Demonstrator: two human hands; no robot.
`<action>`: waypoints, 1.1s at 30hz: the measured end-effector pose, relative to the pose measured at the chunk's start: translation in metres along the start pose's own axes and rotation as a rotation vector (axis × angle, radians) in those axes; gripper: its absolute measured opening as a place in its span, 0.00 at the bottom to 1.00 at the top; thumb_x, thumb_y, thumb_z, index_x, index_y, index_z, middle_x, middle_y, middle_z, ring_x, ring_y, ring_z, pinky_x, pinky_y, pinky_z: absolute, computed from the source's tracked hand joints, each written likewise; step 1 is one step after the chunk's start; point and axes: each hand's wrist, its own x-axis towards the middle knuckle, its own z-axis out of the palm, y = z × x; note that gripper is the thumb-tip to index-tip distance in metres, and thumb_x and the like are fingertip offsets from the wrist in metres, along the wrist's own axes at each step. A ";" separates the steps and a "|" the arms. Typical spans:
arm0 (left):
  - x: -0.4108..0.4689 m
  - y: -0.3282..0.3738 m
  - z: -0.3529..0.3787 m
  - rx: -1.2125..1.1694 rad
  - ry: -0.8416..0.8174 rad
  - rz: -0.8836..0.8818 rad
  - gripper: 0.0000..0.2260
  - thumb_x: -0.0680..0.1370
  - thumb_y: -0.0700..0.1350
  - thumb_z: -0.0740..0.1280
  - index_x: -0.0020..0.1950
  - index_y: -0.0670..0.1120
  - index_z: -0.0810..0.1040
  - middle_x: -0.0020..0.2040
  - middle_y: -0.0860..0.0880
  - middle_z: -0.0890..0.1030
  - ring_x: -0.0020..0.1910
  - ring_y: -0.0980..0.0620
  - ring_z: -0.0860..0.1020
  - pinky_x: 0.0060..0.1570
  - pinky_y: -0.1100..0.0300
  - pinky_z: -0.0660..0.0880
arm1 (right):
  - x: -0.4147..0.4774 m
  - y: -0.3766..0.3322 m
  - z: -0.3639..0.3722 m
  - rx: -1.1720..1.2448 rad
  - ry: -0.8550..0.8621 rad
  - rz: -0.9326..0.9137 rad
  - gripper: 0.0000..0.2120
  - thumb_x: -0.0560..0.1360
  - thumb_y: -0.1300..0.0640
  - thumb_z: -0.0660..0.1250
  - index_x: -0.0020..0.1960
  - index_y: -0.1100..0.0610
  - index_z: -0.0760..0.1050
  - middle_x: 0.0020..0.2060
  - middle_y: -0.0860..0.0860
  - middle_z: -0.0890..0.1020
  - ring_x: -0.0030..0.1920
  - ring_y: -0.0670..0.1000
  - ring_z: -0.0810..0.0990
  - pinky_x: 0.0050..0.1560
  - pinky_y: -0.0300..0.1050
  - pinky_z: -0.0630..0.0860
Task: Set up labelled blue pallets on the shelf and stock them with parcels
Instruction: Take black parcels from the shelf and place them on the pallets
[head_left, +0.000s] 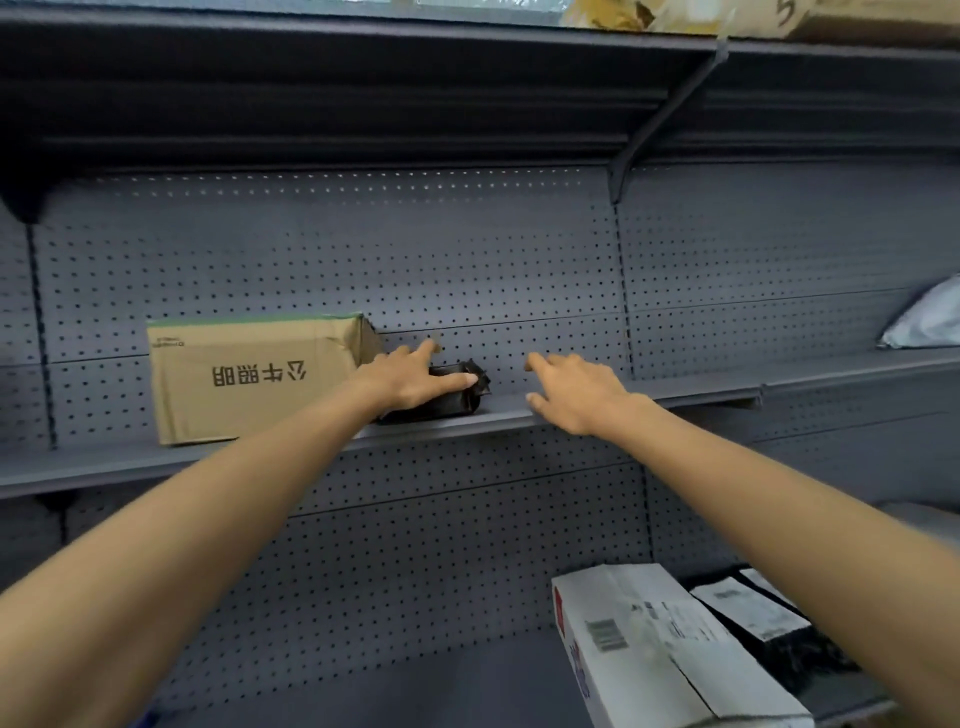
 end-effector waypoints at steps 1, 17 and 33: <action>0.001 0.005 0.003 0.010 -0.013 -0.024 0.46 0.68 0.79 0.52 0.79 0.55 0.53 0.78 0.42 0.60 0.74 0.36 0.63 0.69 0.42 0.64 | 0.002 0.003 0.002 0.009 -0.022 0.016 0.21 0.82 0.48 0.55 0.71 0.56 0.61 0.63 0.57 0.74 0.59 0.60 0.74 0.49 0.53 0.74; -0.030 0.013 -0.010 -0.066 0.031 -0.084 0.40 0.72 0.69 0.62 0.79 0.58 0.51 0.79 0.43 0.56 0.74 0.34 0.60 0.69 0.38 0.63 | -0.033 -0.009 -0.003 0.000 0.118 -0.042 0.18 0.82 0.51 0.56 0.69 0.56 0.63 0.62 0.55 0.74 0.61 0.57 0.72 0.45 0.50 0.71; -0.254 -0.004 0.052 -0.055 0.210 -0.170 0.56 0.63 0.59 0.77 0.76 0.67 0.38 0.78 0.46 0.45 0.65 0.33 0.64 0.62 0.36 0.65 | -0.162 -0.071 0.024 0.069 -0.084 -0.260 0.19 0.81 0.51 0.57 0.70 0.56 0.62 0.62 0.55 0.74 0.61 0.58 0.72 0.40 0.49 0.69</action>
